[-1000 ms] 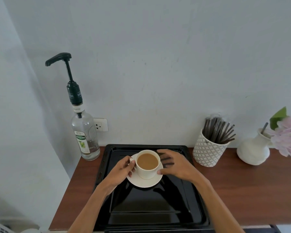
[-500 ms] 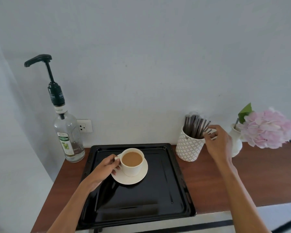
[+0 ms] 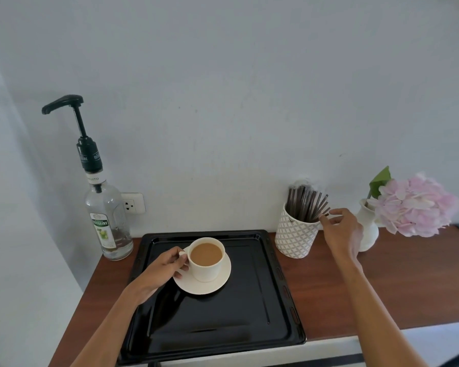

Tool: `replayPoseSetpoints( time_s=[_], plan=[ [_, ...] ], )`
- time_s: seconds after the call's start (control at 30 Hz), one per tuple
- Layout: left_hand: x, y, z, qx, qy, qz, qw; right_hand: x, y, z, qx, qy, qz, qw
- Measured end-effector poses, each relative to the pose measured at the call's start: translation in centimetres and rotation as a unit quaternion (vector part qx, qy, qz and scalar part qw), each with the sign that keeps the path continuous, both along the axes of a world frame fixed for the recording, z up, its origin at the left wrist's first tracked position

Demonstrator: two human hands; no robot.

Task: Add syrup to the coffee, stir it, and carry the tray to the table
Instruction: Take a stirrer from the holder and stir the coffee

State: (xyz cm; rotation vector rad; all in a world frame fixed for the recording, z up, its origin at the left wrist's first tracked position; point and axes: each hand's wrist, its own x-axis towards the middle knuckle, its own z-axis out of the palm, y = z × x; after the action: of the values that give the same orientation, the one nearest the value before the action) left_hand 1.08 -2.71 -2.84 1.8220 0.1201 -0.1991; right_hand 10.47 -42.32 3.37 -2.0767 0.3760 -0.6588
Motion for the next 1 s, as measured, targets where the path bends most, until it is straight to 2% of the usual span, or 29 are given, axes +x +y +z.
replayPoseSetpoints(
  time_s=[0.23, 0.4, 0.47, 0.6, 0.7, 0.9, 1.0],
  plan=[
    [-0.1, -0.1, 0.1, 0.002, 0.002, 0.004, 1.000, 0.5, 0.2, 0.5, 0.072, 0.013, -0.011, 0.997],
    [-0.2, -0.2, 0.0, 0.009, 0.000, 0.008, 1.000, 0.3, 0.8, 1.1, 0.042, 0.000, 0.038, 0.998],
    [-0.2, -0.2, -0.1, 0.009, 0.000, 0.010, 1.000, 0.6, 0.9, 1.5, 0.009, 0.007, 0.052, 0.999],
    [-0.3, -0.2, -0.1, 0.008, -0.002, 0.013, 1.000, 1.1, 1.1, 2.1, -0.129, 0.039, 0.086, 0.987],
    [-0.3, -0.3, -0.1, 0.010, -0.003, 0.014, 1.000, 1.2, 1.6, 2.3, -0.200, 0.043, 0.083, 0.975],
    [-0.3, -0.3, -0.2, 0.010, -0.006, 0.014, 1.000, 1.5, 3.6, 2.7, -0.234, 0.103, 0.142, 0.956],
    [-0.4, -0.2, -0.3, 0.010, -0.005, 0.012, 1.000, 1.5, 4.3, 3.5, -0.258, 0.061, 0.113, 0.958]
  ],
)
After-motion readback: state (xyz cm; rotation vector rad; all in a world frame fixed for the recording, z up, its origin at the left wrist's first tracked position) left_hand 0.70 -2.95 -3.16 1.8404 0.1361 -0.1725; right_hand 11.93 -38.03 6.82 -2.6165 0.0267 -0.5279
